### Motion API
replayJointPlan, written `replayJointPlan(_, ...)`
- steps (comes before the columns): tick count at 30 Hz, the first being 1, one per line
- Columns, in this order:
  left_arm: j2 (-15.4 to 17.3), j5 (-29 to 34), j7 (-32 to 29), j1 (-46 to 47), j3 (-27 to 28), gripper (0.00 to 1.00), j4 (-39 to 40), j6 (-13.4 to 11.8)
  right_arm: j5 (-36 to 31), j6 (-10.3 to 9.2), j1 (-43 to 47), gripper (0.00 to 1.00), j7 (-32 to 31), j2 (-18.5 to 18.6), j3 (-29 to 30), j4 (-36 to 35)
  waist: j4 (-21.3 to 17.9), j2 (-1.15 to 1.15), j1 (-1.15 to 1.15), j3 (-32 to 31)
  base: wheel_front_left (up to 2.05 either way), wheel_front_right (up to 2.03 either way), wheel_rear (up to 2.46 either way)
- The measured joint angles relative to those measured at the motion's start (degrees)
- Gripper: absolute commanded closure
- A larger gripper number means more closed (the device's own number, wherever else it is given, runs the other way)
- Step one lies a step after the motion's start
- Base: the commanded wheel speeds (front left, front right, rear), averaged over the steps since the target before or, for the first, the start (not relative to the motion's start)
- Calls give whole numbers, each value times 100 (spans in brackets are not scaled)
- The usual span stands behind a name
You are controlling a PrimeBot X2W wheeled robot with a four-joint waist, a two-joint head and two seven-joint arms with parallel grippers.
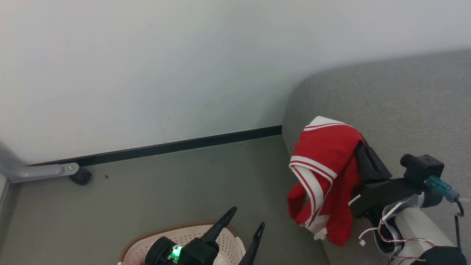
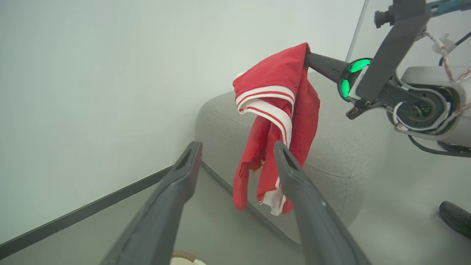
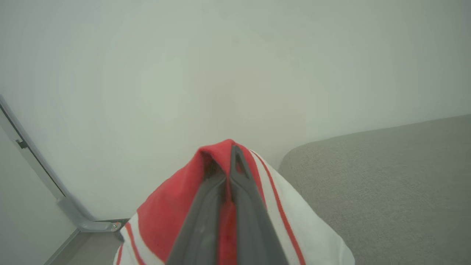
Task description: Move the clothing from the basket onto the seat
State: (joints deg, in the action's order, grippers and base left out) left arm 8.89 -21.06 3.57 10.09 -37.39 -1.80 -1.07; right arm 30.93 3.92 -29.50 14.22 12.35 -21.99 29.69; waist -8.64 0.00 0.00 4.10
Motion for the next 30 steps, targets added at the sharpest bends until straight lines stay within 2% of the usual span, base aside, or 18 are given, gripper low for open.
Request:
replayJointPlan(13, 1, 87, -53, 16, -138, 0, 34, 11, 127, -191, 9, 100, 4, 127, 535, -185, -631, 0, 0, 295, 0, 0, 0)
replayJointPlan(24, 22, 163, -198, 258, -166, 0, 76, 15, 133, -190, -141, 100, 4, 172, 880, -267, -1072, 0, 0, 693, 0, 0, 0)
replayJointPlan(30, 0, 345, -303, 531, -256, 0, 88, 66, 133, -178, -680, 100, 5, 403, 1143, -148, -1203, 0, 1, 992, 0, 0, 0)
